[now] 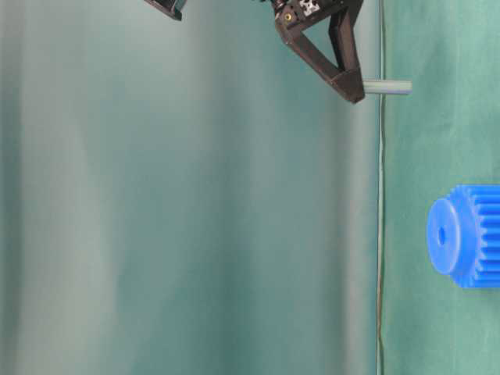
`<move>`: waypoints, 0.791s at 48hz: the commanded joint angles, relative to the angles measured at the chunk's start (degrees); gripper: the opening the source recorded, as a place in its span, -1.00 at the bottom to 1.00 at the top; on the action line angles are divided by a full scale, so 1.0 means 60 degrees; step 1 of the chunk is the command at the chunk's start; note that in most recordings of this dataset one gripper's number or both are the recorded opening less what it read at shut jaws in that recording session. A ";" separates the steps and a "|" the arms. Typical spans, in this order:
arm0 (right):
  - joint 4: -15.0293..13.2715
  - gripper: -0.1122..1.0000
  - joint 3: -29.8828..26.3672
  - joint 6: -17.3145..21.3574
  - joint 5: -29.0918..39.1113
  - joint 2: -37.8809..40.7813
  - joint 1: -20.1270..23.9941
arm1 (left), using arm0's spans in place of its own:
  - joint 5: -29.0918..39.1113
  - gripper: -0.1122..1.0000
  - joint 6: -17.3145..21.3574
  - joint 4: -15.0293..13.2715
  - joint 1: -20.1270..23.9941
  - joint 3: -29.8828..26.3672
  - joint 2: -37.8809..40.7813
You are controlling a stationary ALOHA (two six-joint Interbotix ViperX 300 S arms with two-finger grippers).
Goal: Insert the shaft placed at a random location into the center hole of the medium gear at another random location.
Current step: 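Lift the shaft and carry it left over the blue gear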
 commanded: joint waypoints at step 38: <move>0.0044 -0.56 -0.2900 0.0000 0.0527 0.1743 0.0864 | -0.0044 -0.80 -0.0015 0.0029 0.0088 -0.0220 0.0278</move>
